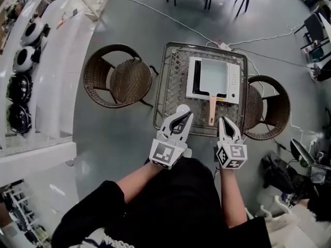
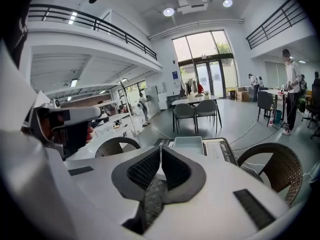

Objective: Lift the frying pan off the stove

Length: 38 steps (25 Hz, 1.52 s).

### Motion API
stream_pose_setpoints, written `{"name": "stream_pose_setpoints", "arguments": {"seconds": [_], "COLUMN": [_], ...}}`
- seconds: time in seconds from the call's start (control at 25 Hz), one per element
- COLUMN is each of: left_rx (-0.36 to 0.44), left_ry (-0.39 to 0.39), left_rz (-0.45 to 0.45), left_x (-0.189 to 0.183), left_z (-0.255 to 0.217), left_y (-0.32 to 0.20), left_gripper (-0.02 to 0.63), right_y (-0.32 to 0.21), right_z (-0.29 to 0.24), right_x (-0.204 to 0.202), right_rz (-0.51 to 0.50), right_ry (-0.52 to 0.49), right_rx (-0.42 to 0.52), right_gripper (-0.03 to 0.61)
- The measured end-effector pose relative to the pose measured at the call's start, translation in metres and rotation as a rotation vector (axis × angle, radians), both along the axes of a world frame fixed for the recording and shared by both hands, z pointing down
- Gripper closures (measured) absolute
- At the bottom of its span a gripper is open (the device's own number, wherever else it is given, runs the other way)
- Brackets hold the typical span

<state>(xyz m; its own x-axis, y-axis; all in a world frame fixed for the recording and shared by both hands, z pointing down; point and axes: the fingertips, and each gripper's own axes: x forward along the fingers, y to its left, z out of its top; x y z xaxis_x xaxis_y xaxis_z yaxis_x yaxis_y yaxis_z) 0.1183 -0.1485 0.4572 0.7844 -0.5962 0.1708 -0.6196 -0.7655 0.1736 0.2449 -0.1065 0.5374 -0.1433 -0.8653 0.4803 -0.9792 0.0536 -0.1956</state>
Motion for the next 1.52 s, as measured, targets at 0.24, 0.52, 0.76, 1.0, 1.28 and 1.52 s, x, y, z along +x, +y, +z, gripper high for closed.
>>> {"name": "stream_pose_setpoints", "arguments": {"seconds": [0.24, 0.52, 0.76, 1.0, 1.28, 1.52], "left_rx": [-0.019, -0.046, -0.088, -0.111, -0.126, -0.155], "left_ry": [0.025, 0.004, 0.053, 0.042, 0.042, 0.029], "left_rz": [0.009, 0.044, 0.062, 0.08, 0.067, 0.075], "left_x": [-0.002, -0.015, -0.009, -0.006, -0.015, -0.005], "left_z": [0.018, 0.025, 0.036, 0.05, 0.058, 0.069], "left_y": [-0.023, -0.048, -0.06, -0.075, -0.095, -0.104], "left_gripper": [0.605, 0.606, 0.606, 0.605, 0.605, 0.604], "right_y": [-0.026, -0.054, -0.074, -0.082, -0.088, -0.089], "right_z": [0.041, 0.079, 0.11, 0.151, 0.184, 0.219], "right_x": [-0.006, -0.005, 0.005, 0.017, 0.022, 0.029], "right_rz": [-0.053, 0.024, 0.045, 0.054, 0.075, 0.068], "right_ry": [0.053, 0.061, 0.072, 0.049, 0.055, 0.011], "right_rx": [-0.098, -0.178, -0.251, -0.351, -0.438, -0.544], "right_gripper": [0.546, 0.546, 0.546, 0.545, 0.435, 0.368]}}
